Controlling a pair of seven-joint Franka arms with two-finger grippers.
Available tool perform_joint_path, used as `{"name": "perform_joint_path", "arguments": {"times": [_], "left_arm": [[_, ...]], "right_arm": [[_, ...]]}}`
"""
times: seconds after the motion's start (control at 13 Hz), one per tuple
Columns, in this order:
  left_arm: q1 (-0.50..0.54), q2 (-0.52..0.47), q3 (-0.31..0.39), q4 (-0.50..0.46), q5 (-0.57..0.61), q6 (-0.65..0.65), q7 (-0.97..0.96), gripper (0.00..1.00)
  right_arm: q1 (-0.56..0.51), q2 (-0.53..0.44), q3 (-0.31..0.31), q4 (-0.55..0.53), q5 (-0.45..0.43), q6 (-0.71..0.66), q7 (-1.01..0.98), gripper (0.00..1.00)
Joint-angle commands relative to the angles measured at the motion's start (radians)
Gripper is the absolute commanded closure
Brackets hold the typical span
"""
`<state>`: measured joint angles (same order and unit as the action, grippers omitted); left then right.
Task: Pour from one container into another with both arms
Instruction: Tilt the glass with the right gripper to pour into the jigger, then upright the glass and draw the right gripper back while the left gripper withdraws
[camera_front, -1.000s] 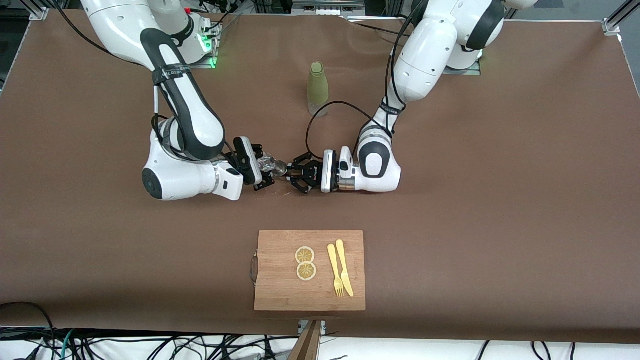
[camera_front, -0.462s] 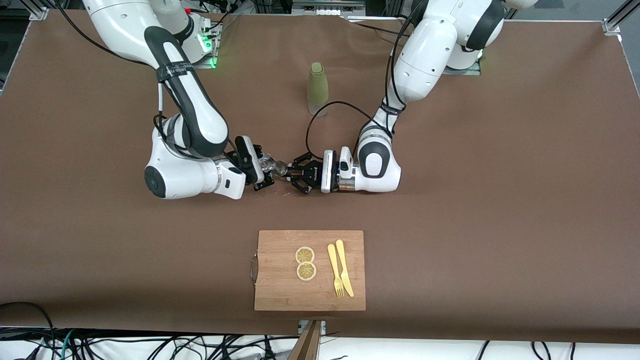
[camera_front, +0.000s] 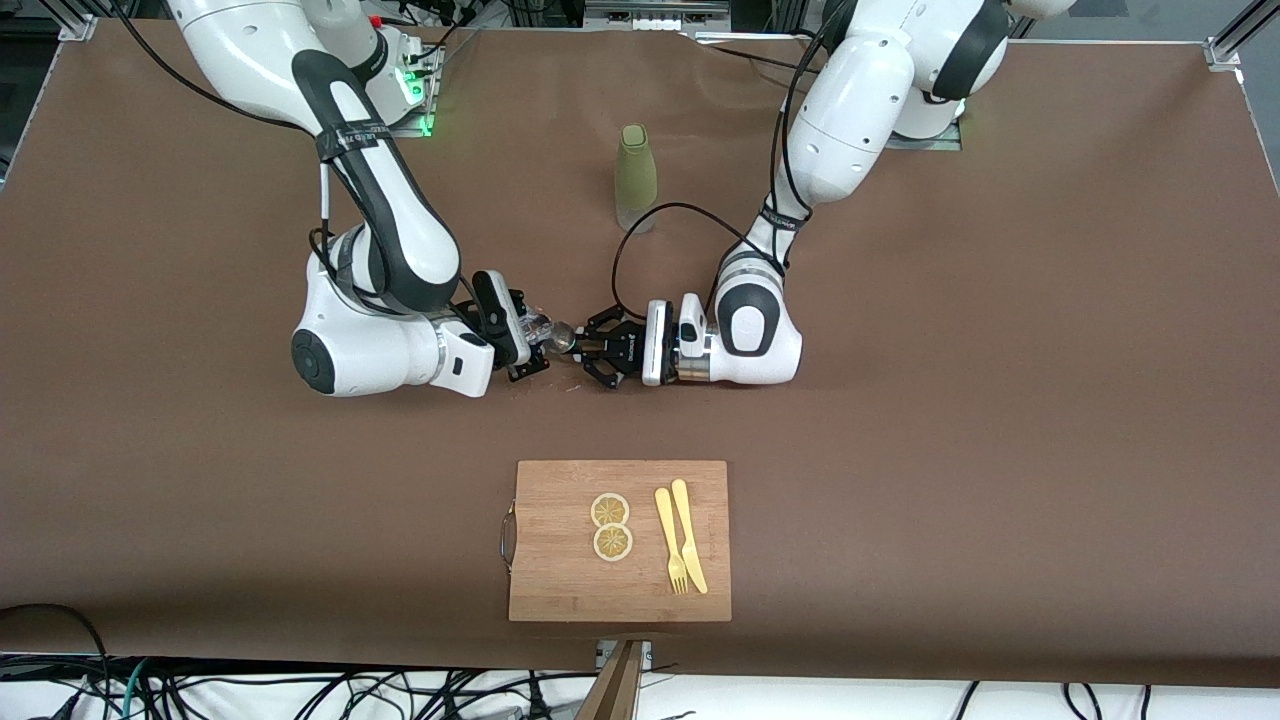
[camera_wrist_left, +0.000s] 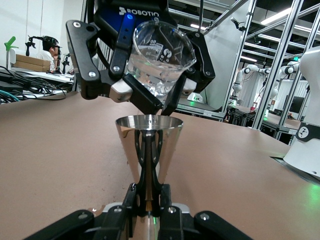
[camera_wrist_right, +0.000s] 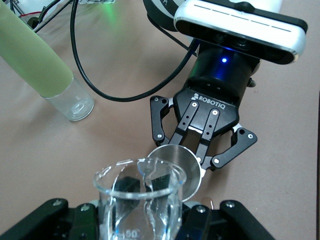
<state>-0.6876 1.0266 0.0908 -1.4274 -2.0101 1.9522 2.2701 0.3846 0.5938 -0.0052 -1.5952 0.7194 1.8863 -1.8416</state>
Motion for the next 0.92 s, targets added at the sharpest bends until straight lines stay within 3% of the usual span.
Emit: {"name": "perform_joint_path", "arguments": {"times": [0.0,0.23,0.46,0.85], "left_arm": [[-0.012,0.012,0.006,0.035,-0.029,0.014,0.019,1.0],[-0.01,0.009,0.006,0.033,-0.024,0.011,0.022,1.0],[-0.004,-0.02,0.053,0.007,-0.01,0.001,0.038,1.0],[0.088,-0.114,0.055,-0.122,0.098,-0.055,0.114,1.0]], "right_arm": [[-0.001,-0.029,-0.006,-0.022,-0.011,0.001,0.016,0.95],[-0.044,-0.029,-0.004,-0.025,0.049,-0.013,0.01,0.95],[-0.118,-0.023,-0.006,-0.025,0.15,-0.091,-0.033,0.95],[-0.331,0.018,-0.004,-0.022,0.288,-0.265,-0.2,0.95]]}}
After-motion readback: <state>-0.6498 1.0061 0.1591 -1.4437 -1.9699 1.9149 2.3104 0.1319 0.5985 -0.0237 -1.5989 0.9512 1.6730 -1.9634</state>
